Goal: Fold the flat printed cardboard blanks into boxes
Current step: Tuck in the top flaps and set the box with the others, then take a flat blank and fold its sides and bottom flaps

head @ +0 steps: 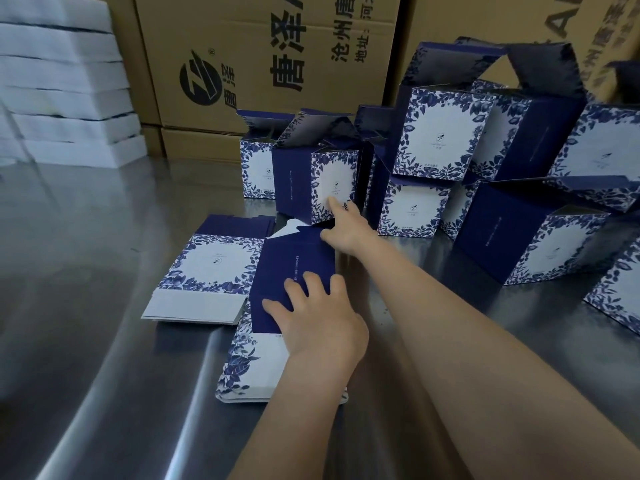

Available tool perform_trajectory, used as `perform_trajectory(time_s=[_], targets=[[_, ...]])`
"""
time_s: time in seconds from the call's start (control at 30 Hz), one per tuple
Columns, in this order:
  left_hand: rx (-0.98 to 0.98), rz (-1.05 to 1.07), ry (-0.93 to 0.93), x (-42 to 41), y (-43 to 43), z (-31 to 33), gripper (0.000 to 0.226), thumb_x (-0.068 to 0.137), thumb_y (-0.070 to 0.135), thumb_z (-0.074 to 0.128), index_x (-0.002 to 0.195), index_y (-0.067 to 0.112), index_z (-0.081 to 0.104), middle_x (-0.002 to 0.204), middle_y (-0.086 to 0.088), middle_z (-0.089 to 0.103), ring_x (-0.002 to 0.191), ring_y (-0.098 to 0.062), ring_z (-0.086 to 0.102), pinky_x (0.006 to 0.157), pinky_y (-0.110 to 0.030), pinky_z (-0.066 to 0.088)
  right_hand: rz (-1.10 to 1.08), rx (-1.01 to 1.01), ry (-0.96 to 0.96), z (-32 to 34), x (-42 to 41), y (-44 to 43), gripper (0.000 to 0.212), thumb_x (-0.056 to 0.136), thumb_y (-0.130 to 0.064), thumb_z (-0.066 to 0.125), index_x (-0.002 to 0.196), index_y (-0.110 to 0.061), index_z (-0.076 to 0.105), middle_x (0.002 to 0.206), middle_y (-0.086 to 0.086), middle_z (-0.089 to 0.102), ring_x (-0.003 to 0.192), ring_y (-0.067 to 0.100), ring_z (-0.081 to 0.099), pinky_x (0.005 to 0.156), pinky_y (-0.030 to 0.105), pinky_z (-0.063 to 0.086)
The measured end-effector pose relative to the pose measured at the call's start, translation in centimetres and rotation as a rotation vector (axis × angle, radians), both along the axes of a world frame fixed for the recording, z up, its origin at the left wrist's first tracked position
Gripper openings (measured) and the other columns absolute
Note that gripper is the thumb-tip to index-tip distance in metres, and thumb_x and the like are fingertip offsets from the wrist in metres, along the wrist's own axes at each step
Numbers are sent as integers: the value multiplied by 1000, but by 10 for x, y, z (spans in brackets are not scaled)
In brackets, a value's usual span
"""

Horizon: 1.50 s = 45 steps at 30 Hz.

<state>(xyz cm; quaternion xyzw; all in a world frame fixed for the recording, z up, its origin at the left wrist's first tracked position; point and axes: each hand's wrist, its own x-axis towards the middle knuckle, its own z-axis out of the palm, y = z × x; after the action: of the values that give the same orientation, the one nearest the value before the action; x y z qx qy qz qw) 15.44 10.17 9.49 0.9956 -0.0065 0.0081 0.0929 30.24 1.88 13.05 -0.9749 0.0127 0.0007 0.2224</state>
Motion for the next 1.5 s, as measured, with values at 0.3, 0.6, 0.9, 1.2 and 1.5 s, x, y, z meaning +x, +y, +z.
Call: perform_trajectory(time_s=[0.3, 0.6, 0.9, 1.2, 1.5], targets=[[-128, 9, 31, -1, 3, 14, 47, 97, 43, 38, 141, 27, 33, 156, -6, 22, 145, -36, 12, 111, -63, 13, -66, 328, -229, -19, -47, 5, 49, 89, -8, 50, 137, -15, 51, 126, 11, 61, 117, 29, 55, 93, 28, 41], [-634, 349, -308, 11, 53, 50, 42, 90, 32, 52, 132, 27, 55, 139, -9, 51, 131, -33, 41, 107, -48, 26, -175, 859, -33, -22, -110, 5, 37, 82, -9, 56, 115, -24, 55, 117, 9, 62, 108, 30, 63, 100, 47, 50], [-489, 596, -79, 33, 139, 31, 57, 85, 34, 63, 133, 9, 46, 138, -26, 47, 129, -45, 43, 105, -52, 34, -87, 1254, 149, -14, -143, 7, 53, 91, -2, 54, 142, -14, 44, 145, 12, 48, 131, 23, 49, 115, 39, 36], [-372, 542, 14, 24, 155, 31, 53, 80, 32, 72, 124, 7, 55, 130, -26, 52, 123, -46, 45, 99, -47, 39, -111, 1389, 190, -10, -170, -1, 48, 93, 3, 49, 139, -12, 45, 140, 15, 51, 136, 28, 44, 115, 43, 35], [-339, 580, 45, 8, 161, 31, 56, 80, 39, 68, 123, 6, 58, 129, -27, 50, 121, -45, 46, 101, -48, 41, -113, 1126, 140, -14, -191, 3, 44, 88, -2, 60, 130, -14, 51, 122, 8, 63, 107, 18, 65, 95, 28, 52]])
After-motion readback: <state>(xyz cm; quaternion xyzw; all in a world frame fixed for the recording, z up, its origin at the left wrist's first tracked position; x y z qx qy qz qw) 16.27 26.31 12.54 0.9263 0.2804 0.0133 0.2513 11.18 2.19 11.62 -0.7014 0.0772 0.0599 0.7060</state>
